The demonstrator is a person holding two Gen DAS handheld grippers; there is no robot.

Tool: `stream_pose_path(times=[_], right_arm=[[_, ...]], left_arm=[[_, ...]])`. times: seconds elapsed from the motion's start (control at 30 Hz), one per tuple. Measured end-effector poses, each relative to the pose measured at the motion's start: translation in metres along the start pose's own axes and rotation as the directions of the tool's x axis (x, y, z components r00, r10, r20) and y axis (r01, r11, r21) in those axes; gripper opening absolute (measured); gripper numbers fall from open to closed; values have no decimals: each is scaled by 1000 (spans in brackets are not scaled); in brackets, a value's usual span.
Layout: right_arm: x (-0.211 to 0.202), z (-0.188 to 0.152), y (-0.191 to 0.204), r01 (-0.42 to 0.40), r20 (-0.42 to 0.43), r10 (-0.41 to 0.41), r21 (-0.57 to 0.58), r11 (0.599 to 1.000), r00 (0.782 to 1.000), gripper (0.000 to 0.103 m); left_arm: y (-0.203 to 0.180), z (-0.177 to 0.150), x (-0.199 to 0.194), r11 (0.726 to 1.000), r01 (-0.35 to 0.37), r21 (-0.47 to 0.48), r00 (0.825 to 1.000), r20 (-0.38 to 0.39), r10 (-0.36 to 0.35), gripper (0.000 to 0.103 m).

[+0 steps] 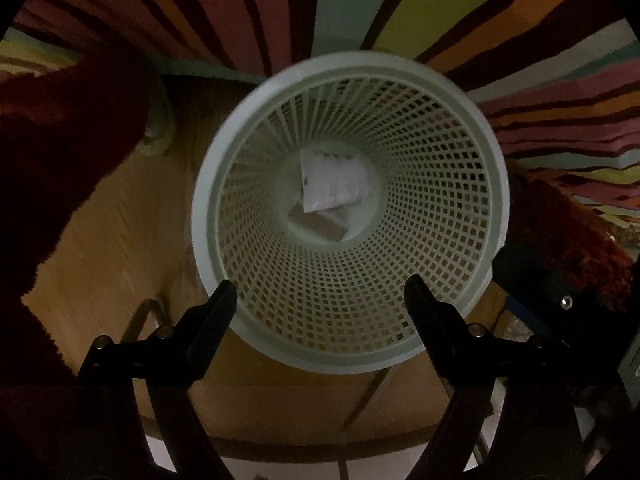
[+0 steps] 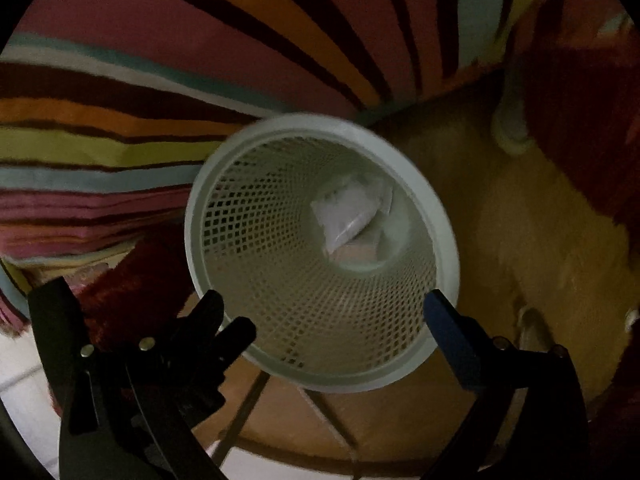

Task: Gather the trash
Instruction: 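Open both grippers over the white mesh wastebasket to drop the items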

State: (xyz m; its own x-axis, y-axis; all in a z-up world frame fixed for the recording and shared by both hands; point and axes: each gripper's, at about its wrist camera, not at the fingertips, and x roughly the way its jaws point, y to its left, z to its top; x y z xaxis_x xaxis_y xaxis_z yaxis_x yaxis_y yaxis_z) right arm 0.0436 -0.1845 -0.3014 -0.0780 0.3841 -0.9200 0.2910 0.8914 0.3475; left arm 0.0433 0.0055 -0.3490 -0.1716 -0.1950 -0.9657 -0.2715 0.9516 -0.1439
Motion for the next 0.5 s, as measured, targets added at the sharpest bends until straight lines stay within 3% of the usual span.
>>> stream_pose_path(times=[0.13, 0.2, 0.33, 0.5], right_arm=[[-28, -7, 10, 74, 145, -61, -86, 994, 988, 96], [-43, -11, 12, 74, 200, -52, -106, 992, 978, 96], [-63, -16, 11, 73, 247, -42, -120, 990, 968, 96], [-84, -22, 20, 62, 302, -20, -132, 989, 953, 96]], left_arm=[[1, -4, -9, 1000, 12, 16, 999, 38, -13, 83], [0, -7, -17, 999, 28, 19, 999, 46, -29, 83], [1, -11, -33, 999, 37, 35, 997, 68, -39, 83], [-3, -20, -63, 997, 21, 69, 986, 165, -32, 83]])
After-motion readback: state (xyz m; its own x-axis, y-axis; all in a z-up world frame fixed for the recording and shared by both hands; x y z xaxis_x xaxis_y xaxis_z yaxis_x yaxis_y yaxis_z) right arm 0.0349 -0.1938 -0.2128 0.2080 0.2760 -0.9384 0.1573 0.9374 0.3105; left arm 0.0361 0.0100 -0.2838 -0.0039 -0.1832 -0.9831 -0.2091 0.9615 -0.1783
